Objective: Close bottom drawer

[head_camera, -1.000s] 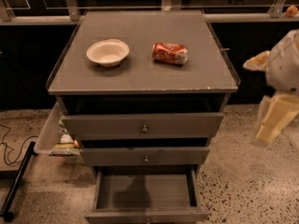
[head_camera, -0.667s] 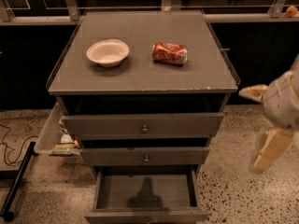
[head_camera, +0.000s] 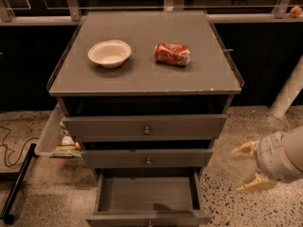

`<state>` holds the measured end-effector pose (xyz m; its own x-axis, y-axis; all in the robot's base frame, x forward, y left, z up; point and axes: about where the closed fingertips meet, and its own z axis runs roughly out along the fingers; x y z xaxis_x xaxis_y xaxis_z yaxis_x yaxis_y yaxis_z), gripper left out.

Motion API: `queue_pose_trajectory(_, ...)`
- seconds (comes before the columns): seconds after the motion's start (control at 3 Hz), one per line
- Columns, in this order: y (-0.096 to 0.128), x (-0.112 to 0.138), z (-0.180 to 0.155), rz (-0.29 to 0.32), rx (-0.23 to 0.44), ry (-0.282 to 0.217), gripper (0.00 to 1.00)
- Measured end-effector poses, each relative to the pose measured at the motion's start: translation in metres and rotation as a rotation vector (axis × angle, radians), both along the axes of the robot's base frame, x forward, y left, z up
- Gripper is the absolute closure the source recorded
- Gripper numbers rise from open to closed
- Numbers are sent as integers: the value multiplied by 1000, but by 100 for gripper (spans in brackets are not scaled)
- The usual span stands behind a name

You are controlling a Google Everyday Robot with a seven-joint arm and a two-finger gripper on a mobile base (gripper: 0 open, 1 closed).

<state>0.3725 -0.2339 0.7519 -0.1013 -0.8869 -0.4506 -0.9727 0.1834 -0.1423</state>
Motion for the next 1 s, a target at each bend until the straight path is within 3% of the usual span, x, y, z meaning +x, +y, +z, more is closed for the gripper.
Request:
queue_pose_trajectory(0.67,0,0,-2,9,-2,-2,89)
queue_pose_trajectory(1.0,6,1,-45,-24,58,68,100)
